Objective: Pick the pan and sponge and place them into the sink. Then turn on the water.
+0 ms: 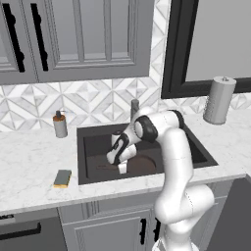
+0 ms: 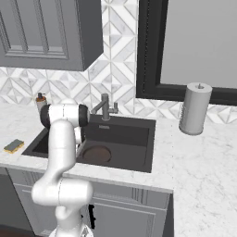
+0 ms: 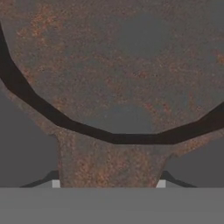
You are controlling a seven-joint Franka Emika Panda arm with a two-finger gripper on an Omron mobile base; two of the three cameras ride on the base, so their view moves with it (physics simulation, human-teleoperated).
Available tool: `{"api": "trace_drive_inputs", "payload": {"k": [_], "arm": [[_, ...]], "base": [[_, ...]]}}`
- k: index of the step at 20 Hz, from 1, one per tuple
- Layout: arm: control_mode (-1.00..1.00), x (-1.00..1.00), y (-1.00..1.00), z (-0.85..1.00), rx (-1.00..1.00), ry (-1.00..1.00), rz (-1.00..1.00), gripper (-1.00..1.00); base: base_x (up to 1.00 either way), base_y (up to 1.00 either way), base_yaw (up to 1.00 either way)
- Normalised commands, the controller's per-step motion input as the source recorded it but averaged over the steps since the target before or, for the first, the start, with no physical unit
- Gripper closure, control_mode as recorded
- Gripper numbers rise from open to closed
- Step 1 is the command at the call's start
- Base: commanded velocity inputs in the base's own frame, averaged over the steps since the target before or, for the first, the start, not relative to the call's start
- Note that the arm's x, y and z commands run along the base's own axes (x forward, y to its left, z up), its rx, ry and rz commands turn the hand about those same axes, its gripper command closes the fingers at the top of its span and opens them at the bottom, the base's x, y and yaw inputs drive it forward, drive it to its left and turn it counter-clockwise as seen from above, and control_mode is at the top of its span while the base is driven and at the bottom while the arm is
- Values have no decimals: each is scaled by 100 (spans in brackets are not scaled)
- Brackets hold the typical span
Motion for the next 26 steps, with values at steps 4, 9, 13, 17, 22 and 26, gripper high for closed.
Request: {"api": "trace_drive_inputs", "payload": {"k": [4, 9, 13, 17, 22, 26], "arm": [[-100, 26, 0, -19, 0, 0, -4, 100], [-100, 26, 0, -21, 0, 0, -2, 100], [-100, 23, 0, -26, 2, 0, 0, 100], [-100, 12, 0, -26, 3, 0, 0, -100], [-100, 0, 0, 18, 4, 0, 0, -100], [-100, -5, 0, 63, 0, 0, -1, -100]], "base": [[0, 0, 0], [0, 0, 0], [0, 0, 0], [0, 0, 0], [0, 0, 0], [0, 0, 0]]}}
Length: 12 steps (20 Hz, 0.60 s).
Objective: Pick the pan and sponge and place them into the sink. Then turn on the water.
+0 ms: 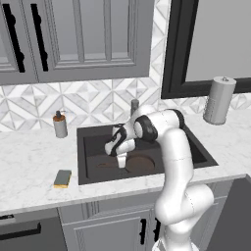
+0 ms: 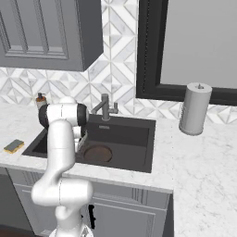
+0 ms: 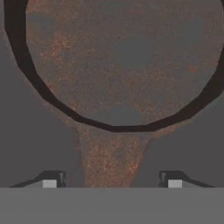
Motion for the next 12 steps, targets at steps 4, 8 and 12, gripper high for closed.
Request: {"api": "trace_drive_inputs", "payload": {"k": [4, 8, 12], "arm": [[-100, -30, 0, 59, 0, 0, 0, -100], [-100, -39, 0, 91, 0, -2, 0, -100], [-100, -56, 0, 100, 0, -3, 7, -100]], "base": [[0, 0, 0], [0, 0, 0], [0, 0, 0]]}}
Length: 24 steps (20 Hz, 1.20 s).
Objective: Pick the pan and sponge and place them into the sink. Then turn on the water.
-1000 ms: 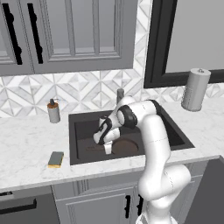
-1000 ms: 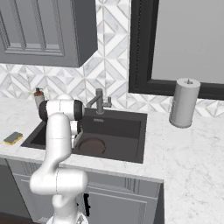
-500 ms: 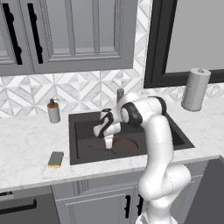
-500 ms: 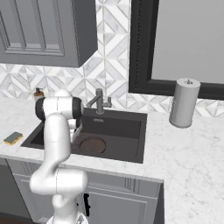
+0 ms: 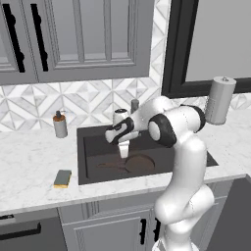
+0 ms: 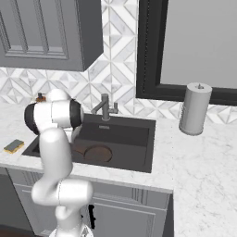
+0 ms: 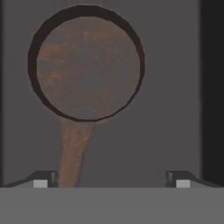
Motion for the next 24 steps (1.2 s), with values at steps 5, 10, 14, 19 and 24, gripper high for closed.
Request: {"api": "trace_drive_inputs", "payload": {"k": [5, 10, 14, 19, 24], "arm": [[-100, -75, 4, 88, 0, -9, 34, -100], [-100, -40, 28, 8, 0, 0, 83, -100], [-100, -7, 33, 16, 0, 0, 89, -100], [-100, -3, 20, 57, 3, 0, 63, -100], [-100, -17, 30, 28, 0, -1, 19, -100]], "base": [[0, 0, 0], [0, 0, 0], [0, 0, 0], [0, 0, 0], [0, 0, 0]]}}
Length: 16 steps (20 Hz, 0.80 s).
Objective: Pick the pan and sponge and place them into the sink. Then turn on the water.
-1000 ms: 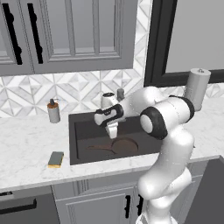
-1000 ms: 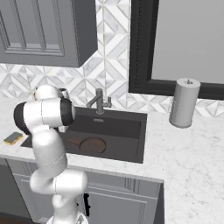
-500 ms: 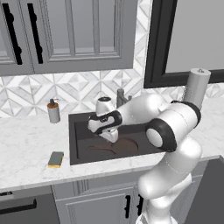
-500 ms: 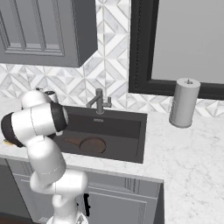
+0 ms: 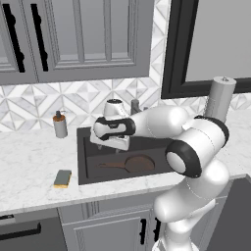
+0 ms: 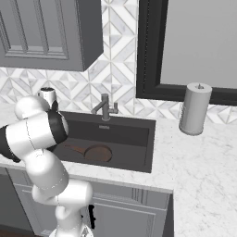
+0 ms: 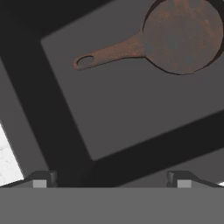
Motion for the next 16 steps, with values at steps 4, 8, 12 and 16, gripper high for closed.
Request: {"api": "trace_drive_inputs", "payload": {"k": [4, 8, 12, 16], "arm": [[-100, -22, 33, 0, 0, -2, 0, -100], [-100, -21, 38, 0, -1, 0, 1, -100], [-100, -30, 41, 0, -3, 0, 2, -100], [-100, -34, 41, 0, -4, 0, 7, -100]], "base": [[0, 0, 0], [0, 0, 0], [0, 0, 0], [0, 0, 0]]}}
